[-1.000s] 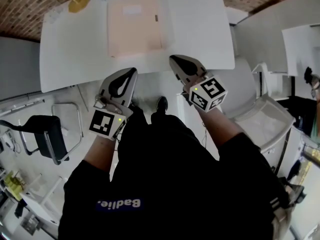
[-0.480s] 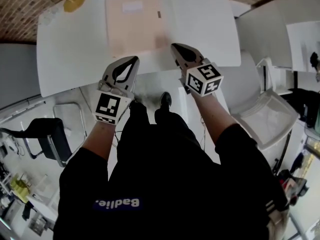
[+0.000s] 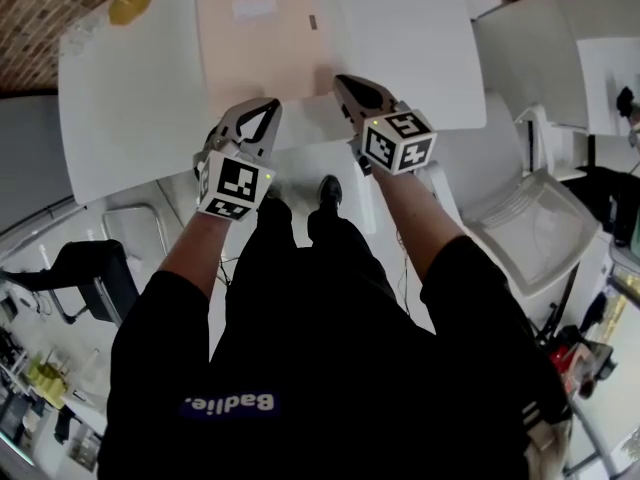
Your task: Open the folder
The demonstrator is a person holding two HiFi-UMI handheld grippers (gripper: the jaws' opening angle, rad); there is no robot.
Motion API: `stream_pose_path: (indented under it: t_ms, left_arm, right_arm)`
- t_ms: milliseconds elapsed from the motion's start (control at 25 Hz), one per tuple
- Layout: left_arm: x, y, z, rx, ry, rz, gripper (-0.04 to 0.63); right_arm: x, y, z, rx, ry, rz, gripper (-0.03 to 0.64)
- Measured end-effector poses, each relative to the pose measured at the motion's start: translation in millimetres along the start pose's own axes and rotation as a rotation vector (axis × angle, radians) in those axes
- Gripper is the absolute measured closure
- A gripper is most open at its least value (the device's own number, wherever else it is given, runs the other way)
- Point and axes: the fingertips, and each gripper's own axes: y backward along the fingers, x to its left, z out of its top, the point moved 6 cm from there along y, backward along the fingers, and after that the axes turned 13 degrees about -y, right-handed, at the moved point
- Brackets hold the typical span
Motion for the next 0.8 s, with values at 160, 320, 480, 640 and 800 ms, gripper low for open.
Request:
stream_pose_path:
  t_ms: [160, 320, 480, 640, 800]
  left_arm:
    - [-8, -20, -12, 0.054, -0.084, -0.041, 0.594]
    - [-14, -38, -17, 0.114, -0.168, -0.079, 0.541]
    - [-18, -52, -20, 0.184, -0.292, -0.113, 0.489]
    - [-24, -61, -22, 0.236, -0.438, -0.119, 0.451]
    - [-29, -70, -24, 0.276, -0.584, -0.131, 0.417]
  right_arm:
    - [-14, -11, -9, 0.021, -0.015, -0.013, 0.589]
    - [-27, -21, -17, 0.042, -0.065, -0.031, 0.589]
    - [-32, -27, -21, 0.045, -0.097, -0.036, 0.589]
    - [-35, -28, -26, 0.054, -0.108, -0.046, 0.589]
    - [-35, -28, -27, 0.053, -0.101, -0.04, 0.589]
